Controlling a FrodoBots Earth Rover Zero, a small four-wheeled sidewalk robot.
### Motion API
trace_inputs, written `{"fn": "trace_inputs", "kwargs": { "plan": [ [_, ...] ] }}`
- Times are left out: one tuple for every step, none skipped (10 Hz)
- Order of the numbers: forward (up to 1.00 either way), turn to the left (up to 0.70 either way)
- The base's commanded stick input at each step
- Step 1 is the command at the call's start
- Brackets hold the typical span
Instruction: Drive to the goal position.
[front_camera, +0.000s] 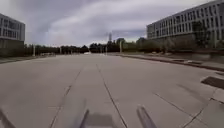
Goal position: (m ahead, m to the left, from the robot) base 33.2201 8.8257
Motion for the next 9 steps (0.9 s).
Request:
{"fn": "trace_inputs", "kwargs": {
  "plan": [
    [1.0, 0.0],
    [1.0, 0.0],
    [1.0, 0.0],
    [1.0, 0.0],
    [1.0, 0.0],
    [1.0, 0.0],
    [1.0, 0.0],
    [1.0, 0.0],
    [1.0, 0.0]
  ]
}}
